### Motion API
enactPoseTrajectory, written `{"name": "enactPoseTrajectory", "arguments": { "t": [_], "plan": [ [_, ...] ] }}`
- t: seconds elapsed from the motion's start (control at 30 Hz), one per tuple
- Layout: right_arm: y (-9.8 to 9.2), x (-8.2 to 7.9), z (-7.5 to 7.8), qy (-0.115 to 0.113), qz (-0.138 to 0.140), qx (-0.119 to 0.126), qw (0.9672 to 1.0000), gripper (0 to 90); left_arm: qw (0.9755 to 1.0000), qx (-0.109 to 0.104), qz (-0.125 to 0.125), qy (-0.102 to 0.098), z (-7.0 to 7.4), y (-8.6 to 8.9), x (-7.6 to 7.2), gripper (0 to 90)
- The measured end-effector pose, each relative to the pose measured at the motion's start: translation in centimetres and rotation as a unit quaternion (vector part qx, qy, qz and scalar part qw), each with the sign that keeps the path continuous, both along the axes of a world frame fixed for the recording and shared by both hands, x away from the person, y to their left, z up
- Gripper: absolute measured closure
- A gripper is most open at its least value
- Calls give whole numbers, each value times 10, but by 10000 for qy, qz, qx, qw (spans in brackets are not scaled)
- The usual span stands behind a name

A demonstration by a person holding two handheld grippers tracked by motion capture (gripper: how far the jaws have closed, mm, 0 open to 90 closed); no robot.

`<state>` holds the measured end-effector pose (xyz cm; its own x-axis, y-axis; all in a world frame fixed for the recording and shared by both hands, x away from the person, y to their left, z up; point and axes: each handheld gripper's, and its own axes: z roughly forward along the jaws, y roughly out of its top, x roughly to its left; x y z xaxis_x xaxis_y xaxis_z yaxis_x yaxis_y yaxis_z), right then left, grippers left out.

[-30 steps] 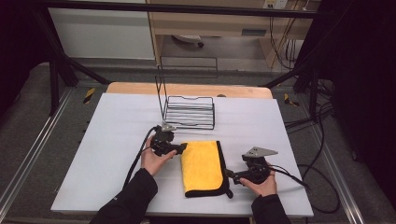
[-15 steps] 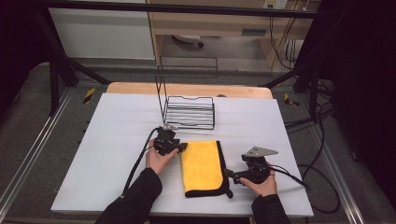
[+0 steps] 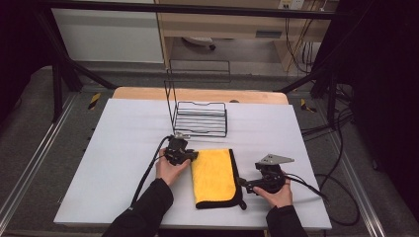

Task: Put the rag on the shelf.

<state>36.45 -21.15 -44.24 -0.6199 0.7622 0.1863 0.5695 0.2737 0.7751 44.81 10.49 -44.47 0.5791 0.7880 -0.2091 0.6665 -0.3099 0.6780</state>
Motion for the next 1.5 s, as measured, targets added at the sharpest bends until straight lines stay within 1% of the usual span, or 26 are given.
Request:
{"name": "enactPoseTrajectory", "arguments": {
  "t": [0.2,0.3,0.43,0.47,0.53,0.57,0.6,0.63,0.67,0.7,0.73,0.77,0.83,0.87,0.9,0.93,1.0,1.03,1.07,1.1,1.13,1.17,1.33,1.4,1.43,1.5],
  "plan": [
    [1,3,2,8,-59,26,10000,37,9999,-37,-45,96,-1,2,0,746],
    [4,8,5,-49,-69,49,10000,37,9998,-103,-10,141,-2,2,0,756],
    [9,18,8,-88,-148,39,9998,49,9999,-71,-45,102,-3,1,0,772],
    [12,24,8,-43,-245,-1,9997,49,9999,-74,-35,84,-3,1,-1,774],
    [14,27,8,-42,-265,-53,9996,52,10000,-49,-49,54,-3,0,-1,776],
    [17,33,8,6,-313,-104,9995,64,10000,-45,-23,19,-4,0,-2,778],
    [17,33,8,6,-313,-104,9995,64,10000,-31,-12,-14,-4,-1,-3,778],
    [19,36,7,8,-301,-111,9995,80,10000,-21,-15,-45,-4,-1,-4,778],
    [20,39,7,38,-306,-62,9995,105,10000,-24,-12,-56,-5,-1,-4,779],
    [23,45,7,59,-331,-28,9994,144,10000,-36,-13,-43,-5,-1,-4,780],
    [23,45,7,59,-331,-28,9994,144,10000,-54,-30,-15,-5,0,-3,780],
    [27,50,6,33,-358,-82,9993,199,10000,-83,-30,5,-5,0,-3,780],
    [29,53,6,3,-362,-107,9993,215,10000,-85,-43,-1,-5,0,-2,781],
    [33,58,4,61,-419,-113,9990,276,10000,-67,-58,-13,-5,0,-3,780],
    [33,58,4,61,-419,-113,9990,276,10000,-56,-71,-21,-5,0,-3,780],
    [35,64,1,130,-467,-17,9988,323,10000,-55,-72,-34,-5,0,-3,780],
    [36,68,-2,187,-551,-61,9983,358,9999,-62,-83,-43,-5,0,-3,780],
    [36,68,-2,187,-551,-61,9983,358,9999,-66,-94,-47,-6,0,-3,780],
    [36,69,-3,249,-564,-78,9981,368,9999,-64,-108,-59,-6,1,-2,780],
    [37,71,-5,293,-511,-78,9982,428,9999,-55,-115,-76,-6,0,-3,780],
    [37,71,-6,318,-502,-62,9982,449,9999,-41,-119,-98,-6,0,-3,780],
    [37,71,-6,318,-502,-62,9982,449,9998,-33,-129,-112,-6,0,-3,780],
    [39,72,-9,442,-454,-43,9980,549,9998,-40,-152,-117,-6,0,-3,780],
    [40,72,-10,495,-425,-14,9979,576,9998,-42,-168,-125,-6,1,-2,780],
    [41,73,-11,600,-372,35,9975,587,9998,-39,-173,-131,-6,1,-2,780],
    [41,73,-11,613,-375,35,9974,598,9997,-29,-184,-145,-6,1,-3,780]
  ]
}}
